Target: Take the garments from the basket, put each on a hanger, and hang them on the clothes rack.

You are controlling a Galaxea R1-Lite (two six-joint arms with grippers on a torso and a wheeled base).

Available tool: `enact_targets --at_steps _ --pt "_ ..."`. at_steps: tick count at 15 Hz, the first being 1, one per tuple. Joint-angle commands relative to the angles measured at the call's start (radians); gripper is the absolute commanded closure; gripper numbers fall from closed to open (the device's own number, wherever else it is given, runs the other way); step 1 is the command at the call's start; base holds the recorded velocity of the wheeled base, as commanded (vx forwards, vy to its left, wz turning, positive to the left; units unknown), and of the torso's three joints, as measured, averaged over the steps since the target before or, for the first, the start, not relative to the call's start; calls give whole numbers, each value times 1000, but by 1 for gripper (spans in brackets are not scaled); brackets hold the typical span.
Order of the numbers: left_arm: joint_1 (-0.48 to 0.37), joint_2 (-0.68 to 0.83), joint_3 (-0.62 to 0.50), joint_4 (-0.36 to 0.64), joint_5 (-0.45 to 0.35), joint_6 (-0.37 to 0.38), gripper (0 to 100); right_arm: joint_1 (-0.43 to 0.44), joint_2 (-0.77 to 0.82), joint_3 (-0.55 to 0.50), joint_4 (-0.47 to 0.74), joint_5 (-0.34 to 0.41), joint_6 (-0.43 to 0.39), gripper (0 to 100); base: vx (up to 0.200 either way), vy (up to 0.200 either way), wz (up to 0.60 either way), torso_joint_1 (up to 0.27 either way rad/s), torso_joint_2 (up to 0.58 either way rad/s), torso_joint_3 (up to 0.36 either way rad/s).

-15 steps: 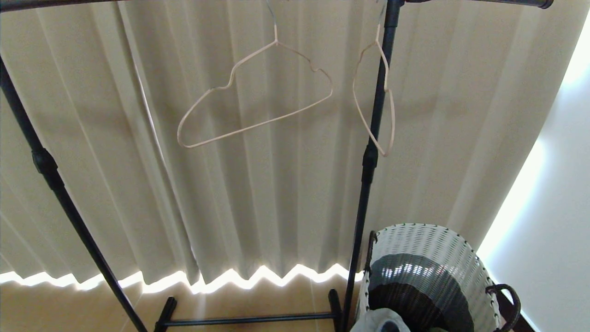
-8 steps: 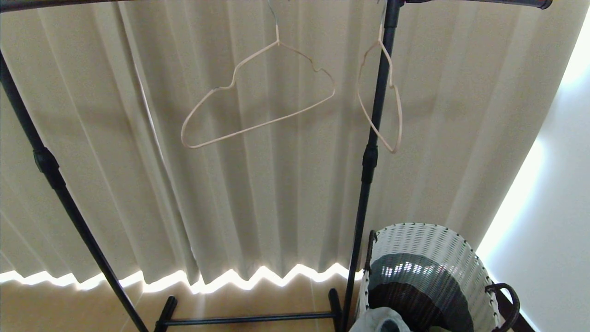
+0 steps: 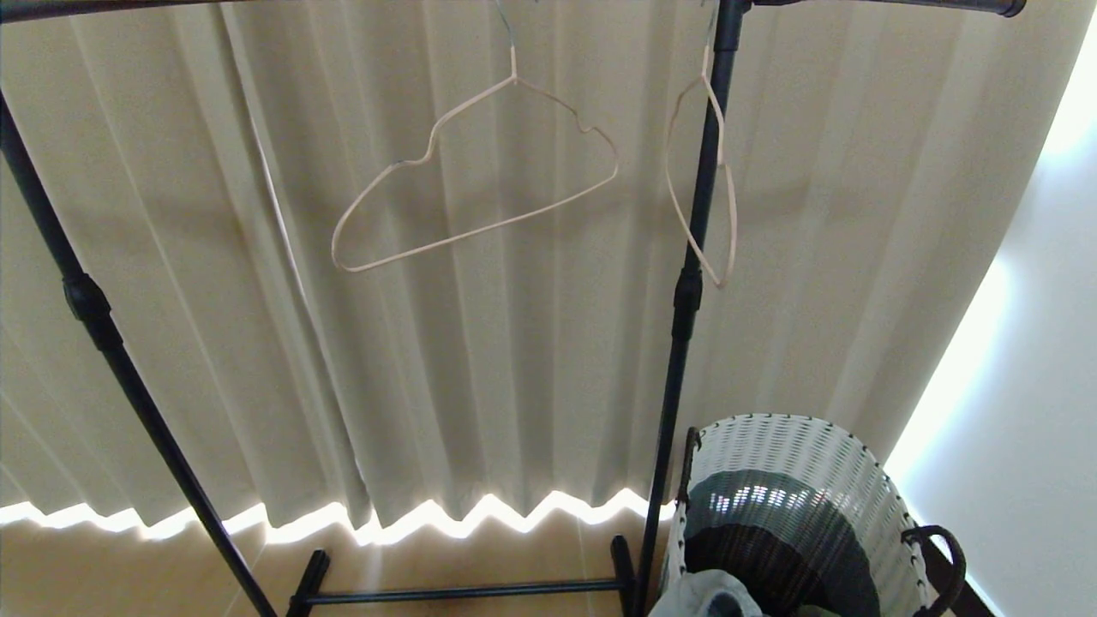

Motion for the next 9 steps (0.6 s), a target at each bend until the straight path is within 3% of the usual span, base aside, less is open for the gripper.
enact_targets --at_steps 1,9 --pt "0 0 0 0 0 0 0 10 328 -1 -84 3 -107 0 0 0 0 0 0 0" --pt "0 0 0 0 0 -1 0 188 741 -5 -170 0 -139 0 0 0 0 0 0 0"
